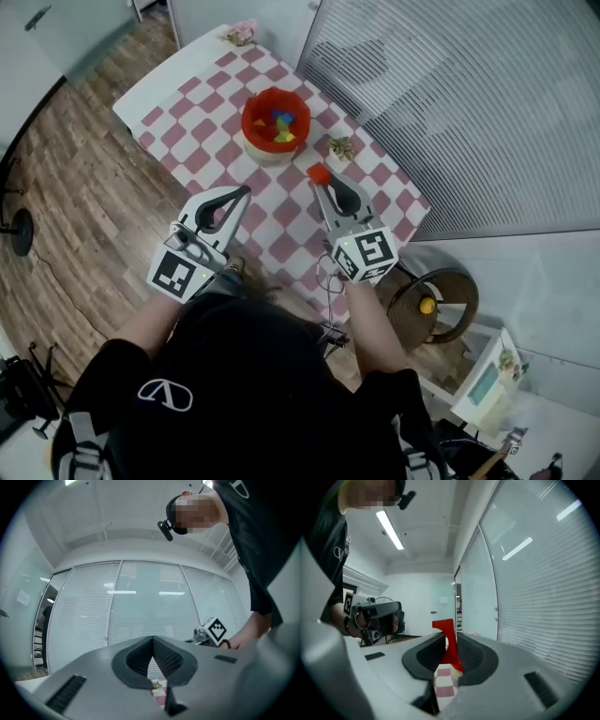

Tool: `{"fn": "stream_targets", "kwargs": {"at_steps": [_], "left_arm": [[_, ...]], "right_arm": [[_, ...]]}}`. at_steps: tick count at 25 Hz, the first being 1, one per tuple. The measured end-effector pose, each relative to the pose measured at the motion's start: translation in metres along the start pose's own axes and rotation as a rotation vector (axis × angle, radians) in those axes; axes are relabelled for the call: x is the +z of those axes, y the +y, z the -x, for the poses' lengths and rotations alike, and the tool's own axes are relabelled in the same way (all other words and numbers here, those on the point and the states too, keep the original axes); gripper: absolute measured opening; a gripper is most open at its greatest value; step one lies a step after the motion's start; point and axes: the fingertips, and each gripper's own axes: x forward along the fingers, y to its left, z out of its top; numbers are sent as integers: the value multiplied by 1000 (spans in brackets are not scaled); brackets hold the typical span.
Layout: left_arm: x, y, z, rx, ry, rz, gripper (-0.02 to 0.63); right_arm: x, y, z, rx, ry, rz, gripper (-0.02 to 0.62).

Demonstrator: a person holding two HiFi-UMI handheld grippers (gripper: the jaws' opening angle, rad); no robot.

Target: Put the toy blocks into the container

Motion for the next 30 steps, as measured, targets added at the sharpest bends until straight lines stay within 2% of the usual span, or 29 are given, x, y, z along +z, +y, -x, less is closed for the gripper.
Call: {"fn": "stream_targets", "kwargs": {"at_steps": [3,5,18,24,30], "left_arm": [[4,-2,-5,-13,-10,-5,6],[6,-5,-8,-23,-15,-4,6],[10,-6,-8,-28,-23,-9,6],[11,-5,-6,-14,-27,-7,6],[15,-1,1,4,-31,-17,6]], "right_arm": [[31,12,19,-44,-142,66,78],[38,19,27,-66,-188,105,78],[53,12,12,-91,-233,103,78],[58,-13,-26,-101,-246,85,78],[43,-44,-86,-110,-184,76,78]]}}
